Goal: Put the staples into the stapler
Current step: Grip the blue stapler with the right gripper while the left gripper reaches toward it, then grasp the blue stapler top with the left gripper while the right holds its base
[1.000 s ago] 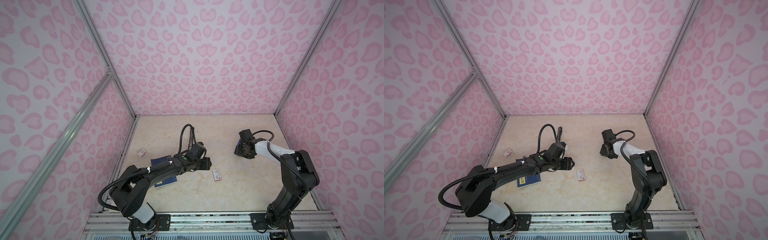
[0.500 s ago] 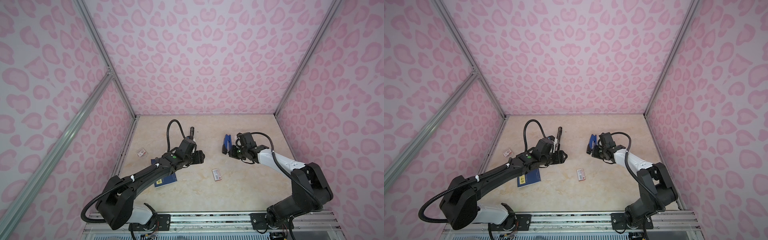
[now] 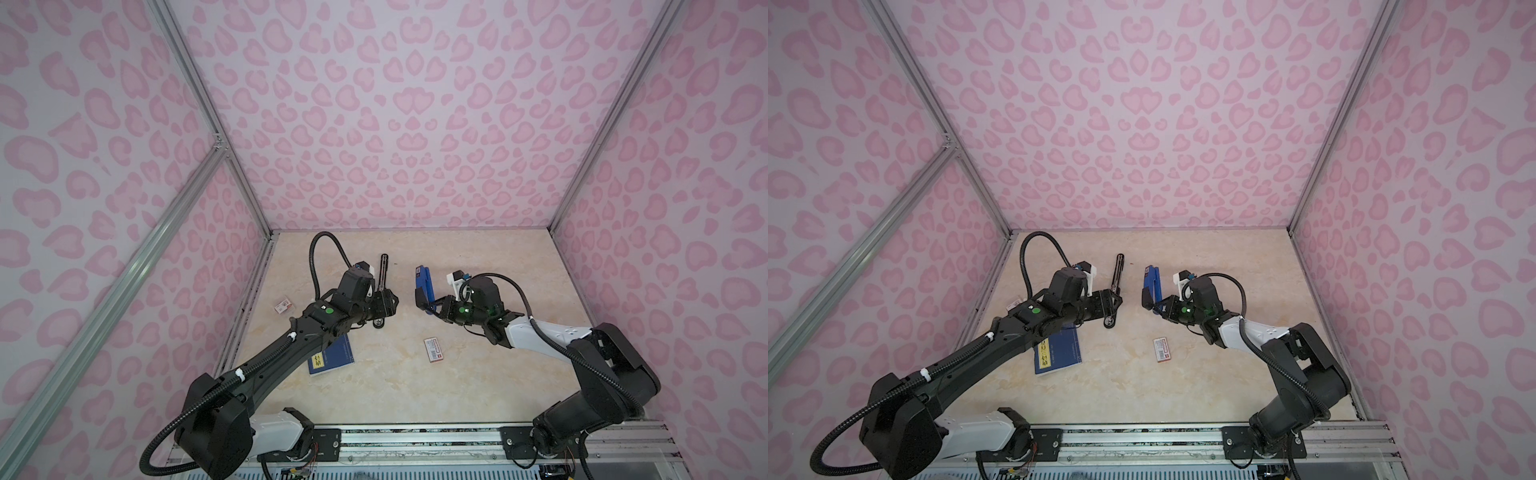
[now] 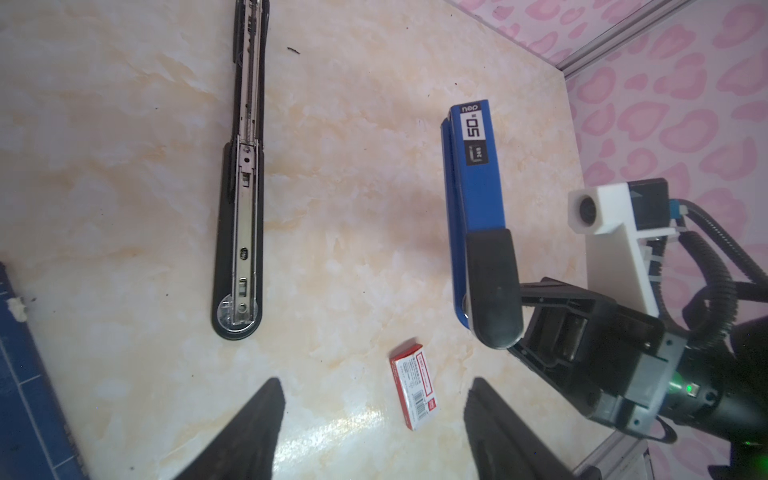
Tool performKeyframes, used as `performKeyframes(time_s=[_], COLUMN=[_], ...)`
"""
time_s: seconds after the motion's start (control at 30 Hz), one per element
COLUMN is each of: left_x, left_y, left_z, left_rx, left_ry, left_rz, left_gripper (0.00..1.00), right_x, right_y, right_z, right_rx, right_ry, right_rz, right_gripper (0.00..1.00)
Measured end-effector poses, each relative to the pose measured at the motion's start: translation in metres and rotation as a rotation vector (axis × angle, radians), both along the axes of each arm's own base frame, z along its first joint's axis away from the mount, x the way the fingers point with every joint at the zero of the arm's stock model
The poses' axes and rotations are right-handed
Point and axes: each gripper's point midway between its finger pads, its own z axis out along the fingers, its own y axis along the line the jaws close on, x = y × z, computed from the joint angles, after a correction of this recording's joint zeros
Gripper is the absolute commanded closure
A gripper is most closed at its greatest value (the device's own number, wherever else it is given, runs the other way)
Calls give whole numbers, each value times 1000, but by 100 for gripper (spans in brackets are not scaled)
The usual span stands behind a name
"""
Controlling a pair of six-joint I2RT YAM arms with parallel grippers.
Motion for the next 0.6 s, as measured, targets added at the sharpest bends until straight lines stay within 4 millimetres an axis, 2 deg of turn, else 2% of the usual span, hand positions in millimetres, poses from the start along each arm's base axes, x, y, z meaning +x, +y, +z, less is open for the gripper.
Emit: performKeyframes(time_s=[0.13, 0.33, 0.43, 0.6], left_x=[-2, -7, -8, -8], left_y=[-14, -53, -65, -73], left_z=[-1, 5, -2, -19], left_rx=[-37, -68, -62, -29], left_ry=[43, 71, 101, 153], left_rz=[-28, -107, -124, -129], left_gripper=[28, 27, 28, 31], right_x=[-2, -5, -6, -10], right_y=[7, 16, 18, 19], right_z=[2, -1, -3, -4], right_rx=[37, 63, 66, 76], right_ry=[-11, -5, 3, 1], right_rz=[13, 22, 20, 20], right_gripper=[100, 100, 100, 100])
